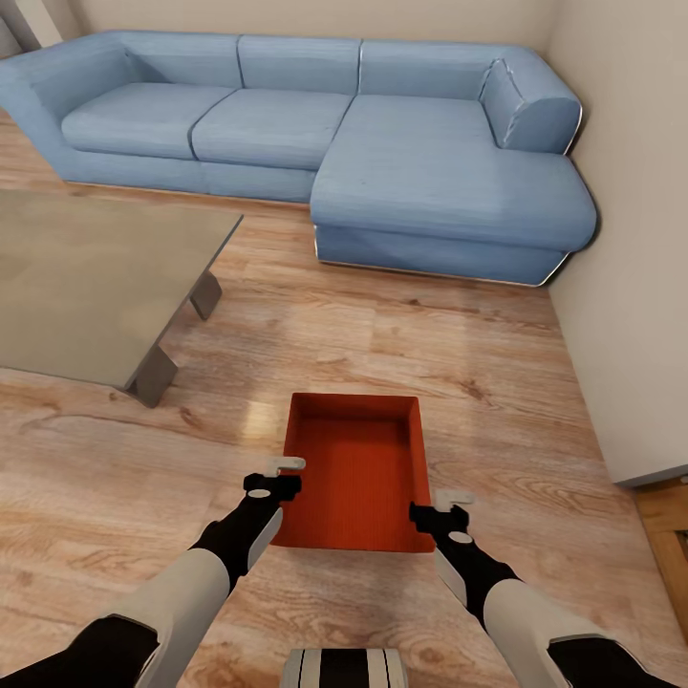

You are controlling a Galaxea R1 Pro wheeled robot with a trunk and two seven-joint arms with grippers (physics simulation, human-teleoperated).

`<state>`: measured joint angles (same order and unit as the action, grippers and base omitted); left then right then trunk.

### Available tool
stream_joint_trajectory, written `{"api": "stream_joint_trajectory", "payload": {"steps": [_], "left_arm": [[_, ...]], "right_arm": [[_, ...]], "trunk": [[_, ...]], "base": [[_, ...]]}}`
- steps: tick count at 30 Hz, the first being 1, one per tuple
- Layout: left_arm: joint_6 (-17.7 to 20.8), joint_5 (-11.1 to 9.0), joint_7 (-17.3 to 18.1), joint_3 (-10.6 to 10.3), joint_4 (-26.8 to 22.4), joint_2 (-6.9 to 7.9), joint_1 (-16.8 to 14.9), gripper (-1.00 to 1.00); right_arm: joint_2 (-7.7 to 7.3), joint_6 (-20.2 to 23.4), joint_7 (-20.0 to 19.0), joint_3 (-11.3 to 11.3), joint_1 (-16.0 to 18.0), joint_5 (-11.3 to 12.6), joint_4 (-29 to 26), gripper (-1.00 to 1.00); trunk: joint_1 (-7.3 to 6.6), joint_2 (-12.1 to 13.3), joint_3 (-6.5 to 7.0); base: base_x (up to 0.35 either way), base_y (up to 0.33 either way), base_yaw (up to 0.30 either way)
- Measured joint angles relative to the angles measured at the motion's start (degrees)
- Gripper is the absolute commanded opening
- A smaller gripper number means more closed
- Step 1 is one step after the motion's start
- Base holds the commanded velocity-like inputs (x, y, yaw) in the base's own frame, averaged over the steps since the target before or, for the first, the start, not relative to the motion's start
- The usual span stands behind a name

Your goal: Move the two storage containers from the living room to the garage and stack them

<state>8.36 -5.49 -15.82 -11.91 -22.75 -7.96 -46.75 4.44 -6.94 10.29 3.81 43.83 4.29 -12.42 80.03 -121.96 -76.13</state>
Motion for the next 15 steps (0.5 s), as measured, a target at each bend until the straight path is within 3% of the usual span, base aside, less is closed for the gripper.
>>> {"api": "stream_joint_trajectory", "payload": {"steps": [15], "left_arm": [[0.04, -0.08, -0.09, 0.0, 0.15, -0.09, 0.0, 1.0]], "right_arm": [[-0.11, 0.02, -0.92, 0.0, 0.0, -0.15, 0.24, 1.0]], "trunk": [[0.0, 0.0, 0.0]], "base": [[0.0, 0.0, 0.0]]}}
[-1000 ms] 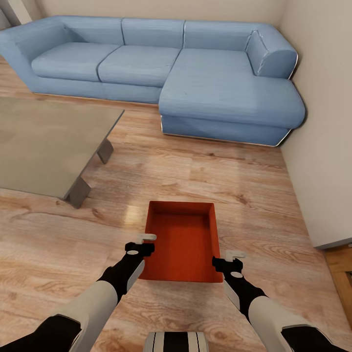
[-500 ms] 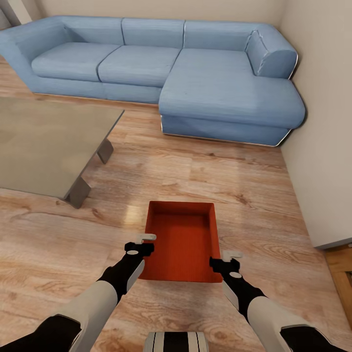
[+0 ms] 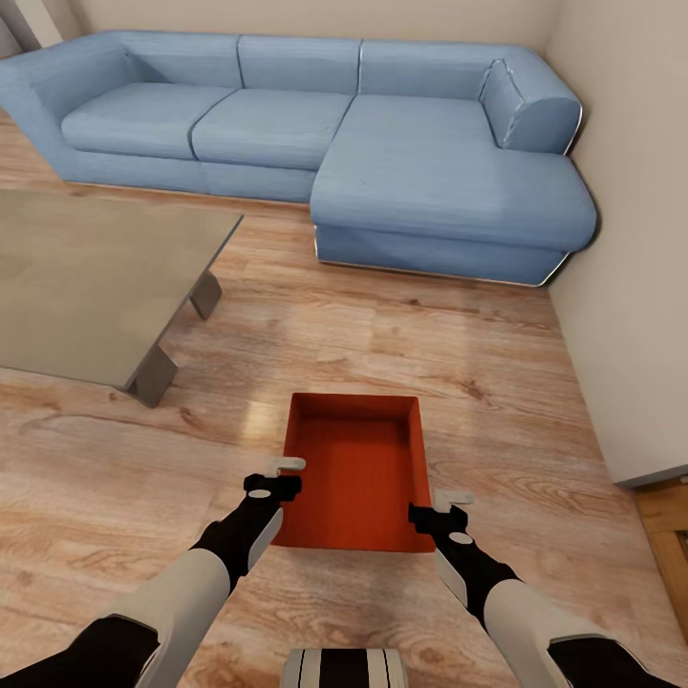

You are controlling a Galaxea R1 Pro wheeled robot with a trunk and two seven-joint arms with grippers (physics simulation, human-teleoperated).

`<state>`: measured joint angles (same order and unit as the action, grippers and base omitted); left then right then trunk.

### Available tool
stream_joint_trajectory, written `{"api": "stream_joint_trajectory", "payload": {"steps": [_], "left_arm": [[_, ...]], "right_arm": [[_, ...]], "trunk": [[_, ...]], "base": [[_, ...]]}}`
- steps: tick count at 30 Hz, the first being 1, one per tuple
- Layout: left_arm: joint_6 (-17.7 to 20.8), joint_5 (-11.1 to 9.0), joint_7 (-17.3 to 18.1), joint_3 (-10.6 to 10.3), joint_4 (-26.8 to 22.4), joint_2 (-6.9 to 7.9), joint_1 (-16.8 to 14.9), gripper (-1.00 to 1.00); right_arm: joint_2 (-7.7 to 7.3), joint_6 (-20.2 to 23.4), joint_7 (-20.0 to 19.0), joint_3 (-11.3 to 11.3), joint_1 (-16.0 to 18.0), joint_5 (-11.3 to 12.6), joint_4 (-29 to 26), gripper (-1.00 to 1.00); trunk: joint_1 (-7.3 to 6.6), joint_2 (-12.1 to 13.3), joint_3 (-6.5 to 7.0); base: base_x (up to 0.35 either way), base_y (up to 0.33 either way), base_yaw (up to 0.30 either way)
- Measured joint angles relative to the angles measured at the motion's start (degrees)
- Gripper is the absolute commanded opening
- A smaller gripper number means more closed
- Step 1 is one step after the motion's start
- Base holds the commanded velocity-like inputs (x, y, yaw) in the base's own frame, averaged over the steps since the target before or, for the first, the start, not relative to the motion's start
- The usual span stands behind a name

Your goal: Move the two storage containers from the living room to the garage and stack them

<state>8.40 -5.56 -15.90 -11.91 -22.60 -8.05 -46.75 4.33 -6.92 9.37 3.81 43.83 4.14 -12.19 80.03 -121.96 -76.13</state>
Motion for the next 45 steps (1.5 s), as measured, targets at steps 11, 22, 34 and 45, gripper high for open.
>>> {"api": "stream_joint_trajectory", "payload": {"steps": [11, 22, 34, 45], "left_arm": [[-0.08, -0.15, 0.01, 0.05, 0.57, 0.0, 0.0, 1.0], [-1.75, -8.08, 0.09, 0.04, 1.66, 0.07, 0.0, 1.0], [-2.01, -8.83, 0.08, 0.01, 3.61, 0.09, -0.01, 1.0], [-2.02, -8.92, 0.07, 0.01, 3.72, 0.2, -0.01, 1.0]], "right_arm": [[0.0, -0.13, 0.03, 0.0, 0.0, -0.09, -0.24, 1.0], [-0.07, 0.4, 0.21, -0.23, 0.0, 0.25, -0.46, 1.0], [-0.1, 1.02, 0.2, -0.24, 0.05, 0.39, -2.75, 1.0], [-0.03, 1.54, 0.19, -0.19, 0.01, 0.48, -3.42, 1.0]], "trunk": [[0.0, 0.0, 0.0], [0.0, 0.0, 0.0], [0.0, 0.0, 0.0], [0.0, 0.0, 0.0]], "base": [[0.0, 0.0, 0.0], [0.0, 0.0, 0.0], [0.0, 0.0, 0.0], [0.0, 0.0, 0.0]]}}
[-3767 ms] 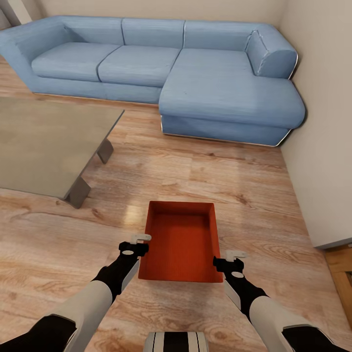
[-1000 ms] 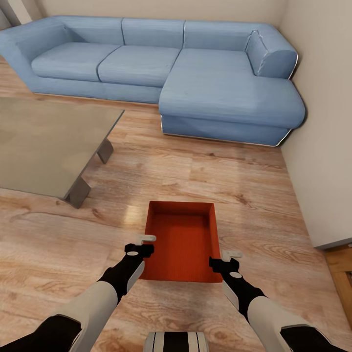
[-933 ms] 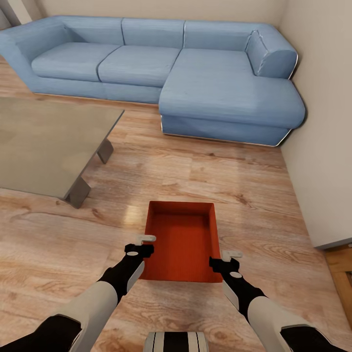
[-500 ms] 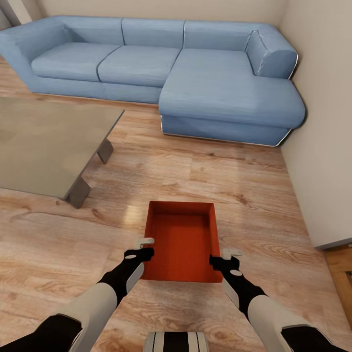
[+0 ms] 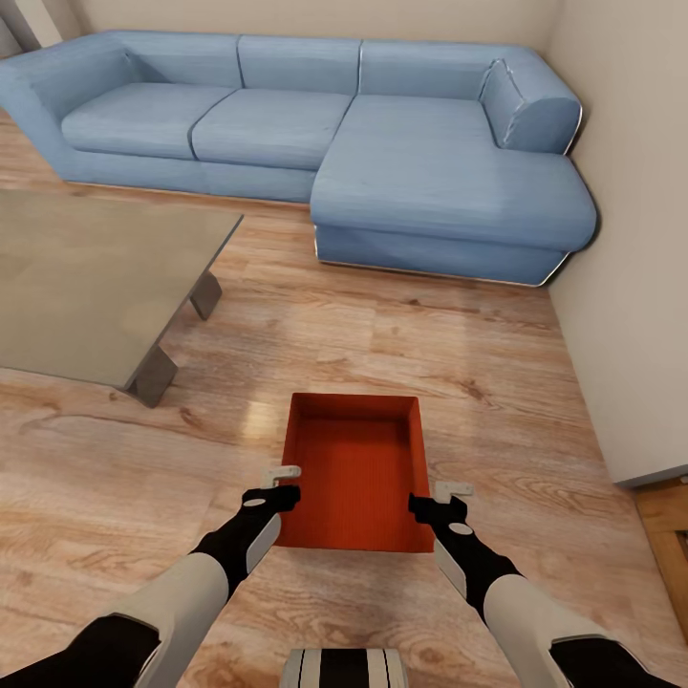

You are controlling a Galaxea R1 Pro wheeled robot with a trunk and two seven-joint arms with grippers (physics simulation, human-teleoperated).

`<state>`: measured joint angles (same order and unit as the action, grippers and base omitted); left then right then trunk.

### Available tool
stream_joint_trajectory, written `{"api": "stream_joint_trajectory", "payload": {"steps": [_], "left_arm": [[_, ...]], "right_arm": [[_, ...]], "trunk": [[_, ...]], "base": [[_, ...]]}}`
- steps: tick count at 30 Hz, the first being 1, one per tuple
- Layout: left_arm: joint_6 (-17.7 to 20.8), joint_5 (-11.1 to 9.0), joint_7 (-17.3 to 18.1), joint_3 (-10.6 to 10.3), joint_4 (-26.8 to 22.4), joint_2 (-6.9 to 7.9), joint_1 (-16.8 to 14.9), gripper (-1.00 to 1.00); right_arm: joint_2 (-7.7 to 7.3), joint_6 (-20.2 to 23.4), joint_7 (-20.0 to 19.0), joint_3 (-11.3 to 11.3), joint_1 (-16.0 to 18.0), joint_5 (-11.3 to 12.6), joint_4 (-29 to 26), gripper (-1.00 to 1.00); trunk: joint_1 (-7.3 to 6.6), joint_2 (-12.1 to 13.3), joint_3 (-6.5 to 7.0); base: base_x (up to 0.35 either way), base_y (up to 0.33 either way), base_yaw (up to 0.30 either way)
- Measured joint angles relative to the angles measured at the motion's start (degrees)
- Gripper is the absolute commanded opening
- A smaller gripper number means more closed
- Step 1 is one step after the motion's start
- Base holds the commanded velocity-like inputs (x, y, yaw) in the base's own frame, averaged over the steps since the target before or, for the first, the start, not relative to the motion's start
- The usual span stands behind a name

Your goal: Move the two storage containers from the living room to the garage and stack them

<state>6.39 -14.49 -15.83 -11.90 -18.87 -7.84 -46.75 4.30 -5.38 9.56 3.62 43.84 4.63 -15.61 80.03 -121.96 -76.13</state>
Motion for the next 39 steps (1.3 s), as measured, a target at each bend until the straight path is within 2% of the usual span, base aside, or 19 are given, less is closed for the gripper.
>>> {"api": "stream_joint_trajectory", "payload": {"steps": [21, 34, 39], "left_arm": [[0.08, -0.21, -0.08, -0.09, -0.02, -0.03, 0.0, 1.0], [0.09, -0.21, -0.09, -0.09, 0.01, 0.06, 0.0, 1.0], [0.09, -0.13, -0.09, -0.09, -0.02, 0.07, 0.0, 1.0]], "right_arm": [[0.02, 0.02, 0.0, 0.03, -0.01, -0.1, 0.0, 1.0], [0.11, -0.09, -0.1, 0.09, -0.01, -0.38, -0.03, 1.0], [0.11, -0.27, -0.11, 0.16, -0.01, -0.44, -0.08, 1.0]], "trunk": [[0.0, 0.0, 0.0], [2.85, -5.2, -2.33], [2.86, -5.21, -2.33]], "base": [[0.0, 0.0, 0.0], [0.0, 0.0, 0.0], [0.0, 0.0, 0.0]]}}
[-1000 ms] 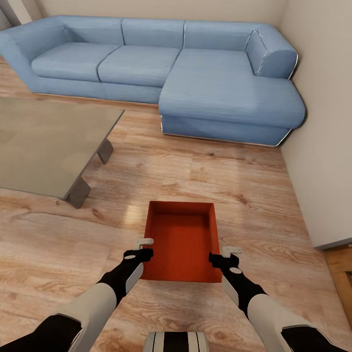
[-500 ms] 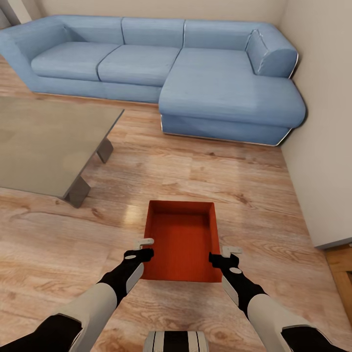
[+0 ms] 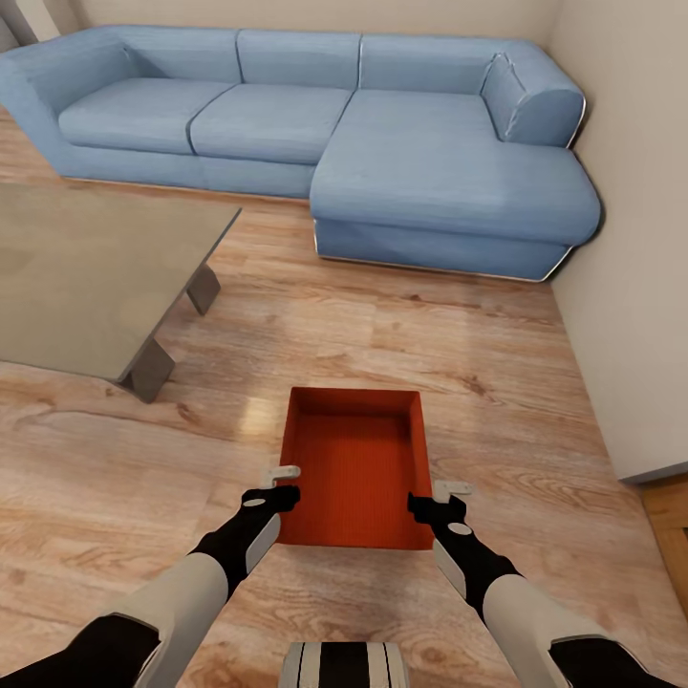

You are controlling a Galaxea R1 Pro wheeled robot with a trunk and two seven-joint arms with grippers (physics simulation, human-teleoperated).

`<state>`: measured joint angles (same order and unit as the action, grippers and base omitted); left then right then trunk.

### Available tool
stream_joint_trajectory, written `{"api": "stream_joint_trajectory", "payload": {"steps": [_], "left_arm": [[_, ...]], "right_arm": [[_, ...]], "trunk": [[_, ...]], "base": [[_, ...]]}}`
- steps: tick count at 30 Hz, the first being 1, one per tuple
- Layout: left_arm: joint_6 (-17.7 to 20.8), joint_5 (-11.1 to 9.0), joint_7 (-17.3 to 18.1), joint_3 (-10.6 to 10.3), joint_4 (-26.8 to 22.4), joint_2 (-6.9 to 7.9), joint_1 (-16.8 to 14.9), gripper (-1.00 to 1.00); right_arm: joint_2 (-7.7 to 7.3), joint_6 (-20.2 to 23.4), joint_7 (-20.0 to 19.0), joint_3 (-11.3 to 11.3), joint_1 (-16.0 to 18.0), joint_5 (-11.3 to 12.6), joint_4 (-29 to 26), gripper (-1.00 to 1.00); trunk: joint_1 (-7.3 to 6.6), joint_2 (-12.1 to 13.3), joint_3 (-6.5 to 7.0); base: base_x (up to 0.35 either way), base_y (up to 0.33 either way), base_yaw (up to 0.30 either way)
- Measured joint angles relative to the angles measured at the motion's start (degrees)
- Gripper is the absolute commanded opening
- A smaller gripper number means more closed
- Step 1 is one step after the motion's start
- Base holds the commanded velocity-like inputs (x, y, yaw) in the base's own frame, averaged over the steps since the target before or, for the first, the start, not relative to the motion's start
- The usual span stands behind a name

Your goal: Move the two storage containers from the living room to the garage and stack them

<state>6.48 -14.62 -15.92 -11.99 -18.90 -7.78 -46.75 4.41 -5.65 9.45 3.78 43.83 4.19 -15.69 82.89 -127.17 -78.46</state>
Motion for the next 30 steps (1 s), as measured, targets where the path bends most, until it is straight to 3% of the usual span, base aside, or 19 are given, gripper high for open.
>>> {"api": "stream_joint_trajectory", "payload": {"steps": [9, 25, 30], "left_arm": [[0.0, 0.0, 0.0, 0.08, -0.05, 0.08, 0.0, 1.0], [0.0, 0.1, 0.0, 0.02, -0.05, 0.16, 0.0, 1.0], [0.0, 0.1, 0.0, 0.04, -0.05, 0.16, 0.0, 1.0]], "right_arm": [[0.0, -0.23, 0.0, 0.02, 0.0, -0.05, 0.0, 1.0], [0.0, -0.25, -0.01, 0.03, 0.0, -0.14, -0.01, 1.0], [0.0, -0.3, 0.0, 0.03, 0.02, -0.14, -0.01, 1.0]], "trunk": [[1.75, -3.19, -1.43], [1.76, -3.21, -1.44], [2.42, -4.41, -1.97]], "base": [[0.0, 0.0, 0.0], [0.0, 0.0, 0.0], [0.0, 0.0, 0.0]]}}
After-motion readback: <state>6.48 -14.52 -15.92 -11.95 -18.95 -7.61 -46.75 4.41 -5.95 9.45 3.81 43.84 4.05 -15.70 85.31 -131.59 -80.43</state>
